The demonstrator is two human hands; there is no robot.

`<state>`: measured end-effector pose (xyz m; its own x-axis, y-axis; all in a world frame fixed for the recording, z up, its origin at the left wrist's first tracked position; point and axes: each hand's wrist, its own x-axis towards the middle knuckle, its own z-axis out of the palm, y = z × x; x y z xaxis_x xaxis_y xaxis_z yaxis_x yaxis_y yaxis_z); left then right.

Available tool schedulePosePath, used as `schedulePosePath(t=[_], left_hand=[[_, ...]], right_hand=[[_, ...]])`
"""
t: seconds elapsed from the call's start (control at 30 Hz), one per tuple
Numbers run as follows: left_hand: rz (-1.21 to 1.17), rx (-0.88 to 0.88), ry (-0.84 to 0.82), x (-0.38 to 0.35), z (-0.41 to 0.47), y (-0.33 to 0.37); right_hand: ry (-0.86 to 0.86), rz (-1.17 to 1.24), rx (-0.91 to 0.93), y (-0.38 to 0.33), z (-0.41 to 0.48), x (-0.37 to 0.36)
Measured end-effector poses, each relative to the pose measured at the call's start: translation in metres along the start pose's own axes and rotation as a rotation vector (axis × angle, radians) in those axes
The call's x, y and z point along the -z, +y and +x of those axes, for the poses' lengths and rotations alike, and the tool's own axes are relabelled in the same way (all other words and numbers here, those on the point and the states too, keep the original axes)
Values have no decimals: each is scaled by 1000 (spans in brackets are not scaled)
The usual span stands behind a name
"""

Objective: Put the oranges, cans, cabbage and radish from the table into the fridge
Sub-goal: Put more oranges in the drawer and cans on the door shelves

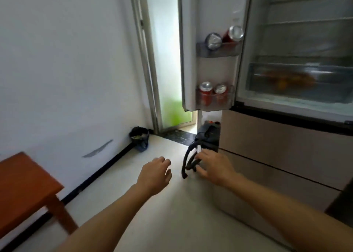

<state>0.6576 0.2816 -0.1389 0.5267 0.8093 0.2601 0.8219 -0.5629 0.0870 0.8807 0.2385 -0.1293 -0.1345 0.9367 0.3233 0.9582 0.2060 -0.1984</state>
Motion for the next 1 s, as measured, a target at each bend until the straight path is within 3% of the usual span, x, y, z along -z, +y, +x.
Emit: schedulePosePath(t=[0.27, 0.47, 0.73, 1.0], left_hand=[[86, 338, 37, 56, -203, -209], [164, 593, 5, 112, -347, -324], [207, 899, 20, 147, -485, -423], [226, 1063, 47, 169, -546, -542]], right_hand=[[-53, 137, 284, -264, 61, -90], [-102, 211, 510, -452, 75, -137], [-221, 198, 768, -638, 112, -185], [-294, 272, 909, -790, 177, -258]])
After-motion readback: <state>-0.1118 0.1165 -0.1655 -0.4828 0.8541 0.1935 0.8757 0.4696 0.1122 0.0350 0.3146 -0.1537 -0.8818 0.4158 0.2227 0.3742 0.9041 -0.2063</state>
